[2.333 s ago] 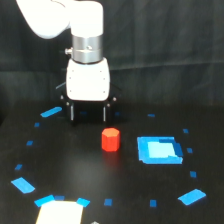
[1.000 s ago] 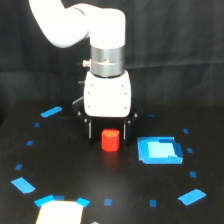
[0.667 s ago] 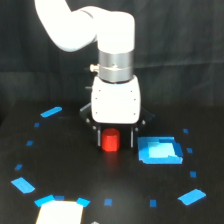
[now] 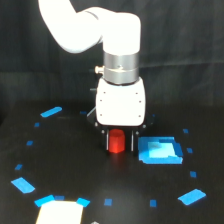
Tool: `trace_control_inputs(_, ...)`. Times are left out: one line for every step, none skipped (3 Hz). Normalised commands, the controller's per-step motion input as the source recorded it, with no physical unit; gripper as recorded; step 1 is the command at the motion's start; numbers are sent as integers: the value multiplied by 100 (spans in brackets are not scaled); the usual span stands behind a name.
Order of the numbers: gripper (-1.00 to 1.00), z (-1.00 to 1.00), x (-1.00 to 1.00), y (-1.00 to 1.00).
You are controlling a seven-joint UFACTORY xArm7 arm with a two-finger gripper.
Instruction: Pick up the red object from the table
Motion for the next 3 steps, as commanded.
trace_control_inputs(-83, -13, 58, 81)
trace_control_inputs(-100, 100, -32, 62)
trace_control_inputs(-90, 89, -32, 100)
